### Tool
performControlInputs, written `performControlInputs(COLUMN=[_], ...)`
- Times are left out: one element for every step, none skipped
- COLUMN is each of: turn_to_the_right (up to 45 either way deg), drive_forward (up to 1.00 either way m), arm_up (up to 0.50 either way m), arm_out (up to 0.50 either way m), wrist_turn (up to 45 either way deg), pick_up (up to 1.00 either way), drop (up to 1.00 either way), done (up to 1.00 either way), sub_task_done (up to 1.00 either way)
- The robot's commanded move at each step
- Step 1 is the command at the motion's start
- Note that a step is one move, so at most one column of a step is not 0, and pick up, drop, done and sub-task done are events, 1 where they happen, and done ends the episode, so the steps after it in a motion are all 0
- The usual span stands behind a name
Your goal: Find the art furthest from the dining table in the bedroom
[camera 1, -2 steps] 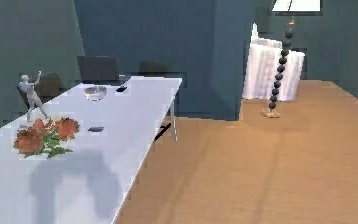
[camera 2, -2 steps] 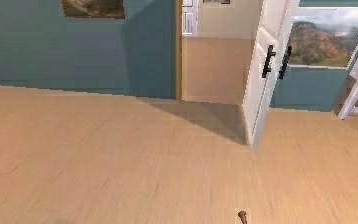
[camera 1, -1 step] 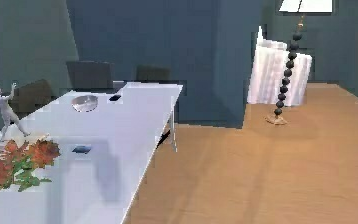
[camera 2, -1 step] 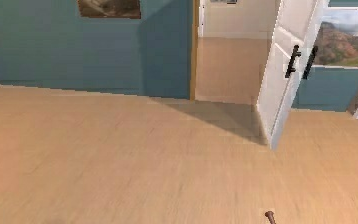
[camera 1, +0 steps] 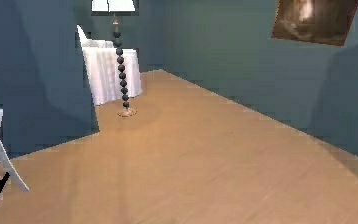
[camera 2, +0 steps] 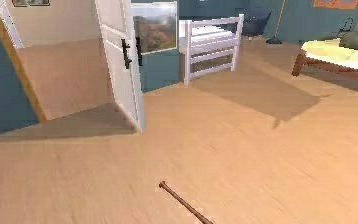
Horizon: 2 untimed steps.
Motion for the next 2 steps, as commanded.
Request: performControlInputs(turn_to_the_right=[45.0, 9.0], drive_forward=[0.0, 0.0], arm_up=[0.0, 0.0], arm_out=[0.0, 0.0], wrist_turn=[0.0, 0.0], pick_up=[0.0, 0.0], drop=[0.0, 0.0], done=[0.0, 0.0], sub_task_done=[0.0, 0.0])
